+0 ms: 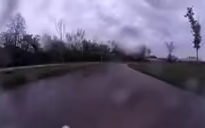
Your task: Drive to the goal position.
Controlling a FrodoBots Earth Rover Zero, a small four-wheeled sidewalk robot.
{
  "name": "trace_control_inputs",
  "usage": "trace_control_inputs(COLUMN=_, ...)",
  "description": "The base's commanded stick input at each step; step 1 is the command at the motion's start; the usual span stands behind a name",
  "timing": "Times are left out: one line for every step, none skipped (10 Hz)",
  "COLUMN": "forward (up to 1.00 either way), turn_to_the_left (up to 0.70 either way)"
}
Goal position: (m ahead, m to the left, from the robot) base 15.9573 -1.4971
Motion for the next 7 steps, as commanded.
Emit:
trace_control_inputs(forward=0.70, turn_to_the_left=-0.15)
trace_control_inputs(forward=0.70, turn_to_the_left=-0.16)
trace_control_inputs(forward=0.70, turn_to_the_left=-0.21)
trace_control_inputs(forward=0.70, turn_to_the_left=-0.26)
trace_control_inputs(forward=0.70, turn_to_the_left=-0.28)
trace_control_inputs(forward=0.70, turn_to_the_left=-0.30)
trace_control_inputs(forward=0.70, turn_to_the_left=-0.30)
